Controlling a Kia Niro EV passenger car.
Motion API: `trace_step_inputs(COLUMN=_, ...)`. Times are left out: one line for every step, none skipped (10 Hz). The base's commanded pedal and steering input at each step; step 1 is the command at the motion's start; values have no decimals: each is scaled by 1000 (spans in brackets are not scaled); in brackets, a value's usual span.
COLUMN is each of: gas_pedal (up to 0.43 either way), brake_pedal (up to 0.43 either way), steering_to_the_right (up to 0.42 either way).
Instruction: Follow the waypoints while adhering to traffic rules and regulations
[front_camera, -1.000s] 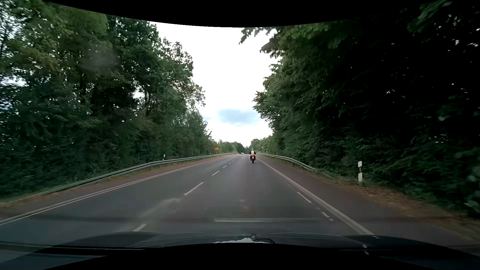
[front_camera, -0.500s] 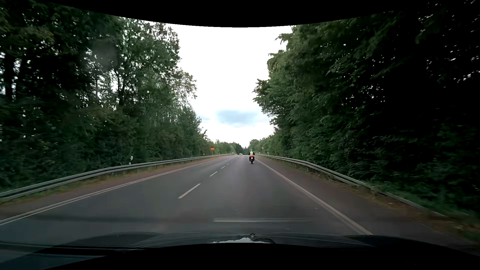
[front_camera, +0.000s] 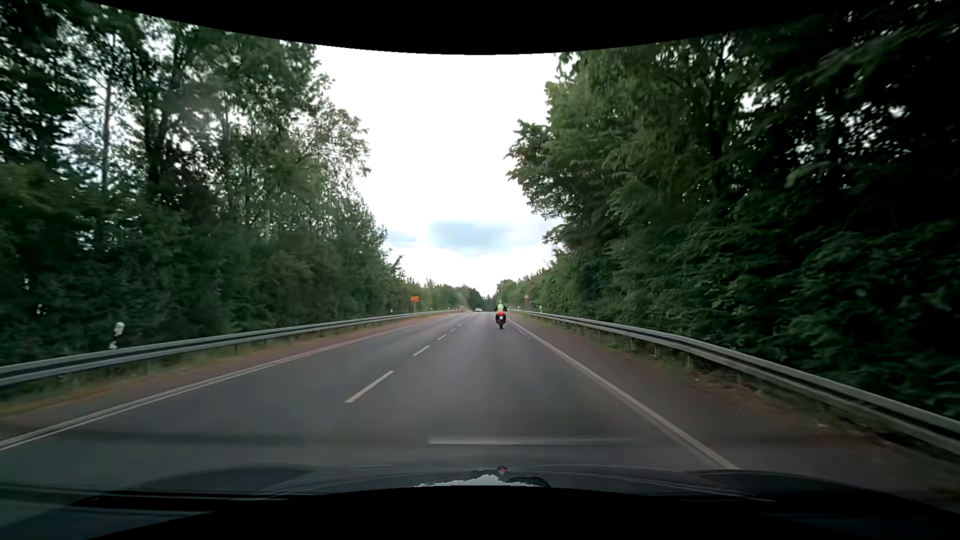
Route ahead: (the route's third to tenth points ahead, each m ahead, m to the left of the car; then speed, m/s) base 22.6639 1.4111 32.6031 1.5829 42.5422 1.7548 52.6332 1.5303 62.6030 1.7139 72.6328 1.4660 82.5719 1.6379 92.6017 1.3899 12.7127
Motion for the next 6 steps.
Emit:
trace_step_inputs(gas_pedal=169, brake_pedal=0, steering_to_the_right=1)
trace_step_inputs(gas_pedal=169, brake_pedal=0, steering_to_the_right=0)
trace_step_inputs(gas_pedal=169, brake_pedal=0, steering_to_the_right=0)
trace_step_inputs(gas_pedal=169, brake_pedal=0, steering_to_the_right=0)
trace_step_inputs(gas_pedal=177, brake_pedal=0, steering_to_the_right=0)
trace_step_inputs(gas_pedal=177, brake_pedal=0, steering_to_the_right=-1)
